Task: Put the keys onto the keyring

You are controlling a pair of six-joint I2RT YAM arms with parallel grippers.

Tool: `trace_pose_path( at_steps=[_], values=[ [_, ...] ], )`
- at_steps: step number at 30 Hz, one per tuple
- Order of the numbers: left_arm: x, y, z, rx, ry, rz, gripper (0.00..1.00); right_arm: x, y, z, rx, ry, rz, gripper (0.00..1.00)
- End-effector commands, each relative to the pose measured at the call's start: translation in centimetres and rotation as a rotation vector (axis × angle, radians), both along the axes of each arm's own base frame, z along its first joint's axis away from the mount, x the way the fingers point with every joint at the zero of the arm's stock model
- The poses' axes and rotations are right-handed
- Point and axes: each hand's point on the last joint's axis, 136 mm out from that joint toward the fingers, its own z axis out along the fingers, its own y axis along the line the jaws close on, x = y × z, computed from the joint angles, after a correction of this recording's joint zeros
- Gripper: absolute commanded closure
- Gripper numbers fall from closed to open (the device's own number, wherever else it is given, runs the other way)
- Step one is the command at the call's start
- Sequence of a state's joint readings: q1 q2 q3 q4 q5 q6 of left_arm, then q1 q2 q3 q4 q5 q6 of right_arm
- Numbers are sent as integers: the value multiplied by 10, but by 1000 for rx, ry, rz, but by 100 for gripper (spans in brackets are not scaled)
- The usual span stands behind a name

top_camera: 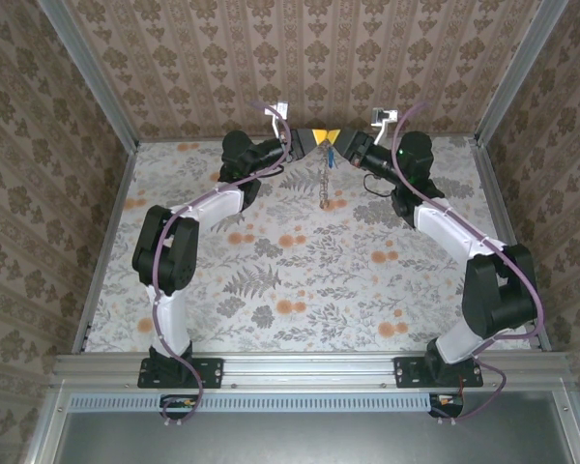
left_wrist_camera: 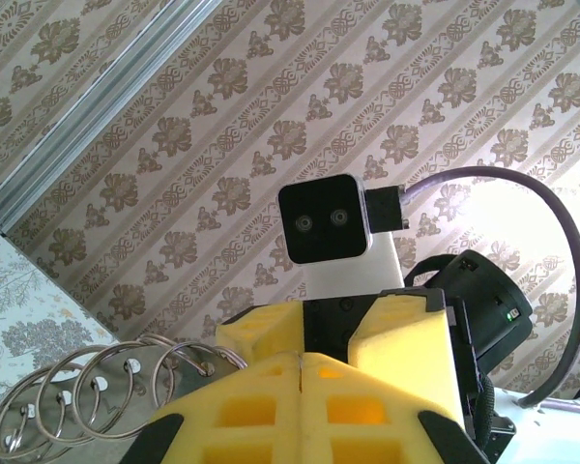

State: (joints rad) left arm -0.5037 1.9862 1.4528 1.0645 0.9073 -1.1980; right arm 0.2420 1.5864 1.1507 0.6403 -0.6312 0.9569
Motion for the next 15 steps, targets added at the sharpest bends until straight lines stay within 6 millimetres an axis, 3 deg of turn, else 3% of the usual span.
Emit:
trace_pose_path(
  at_steps=[1,5,15],
  values=[
    [-9,2,23,-53,-76,-3,100,0,5,17,26,-49,15,70],
    [-8,2,23,-52,-76,-3,100,0,5,16,26,-48,15,81],
    [-8,3,22,-53,-75,1,100,-2,-2,14,36,-44,-4,79]
  ],
)
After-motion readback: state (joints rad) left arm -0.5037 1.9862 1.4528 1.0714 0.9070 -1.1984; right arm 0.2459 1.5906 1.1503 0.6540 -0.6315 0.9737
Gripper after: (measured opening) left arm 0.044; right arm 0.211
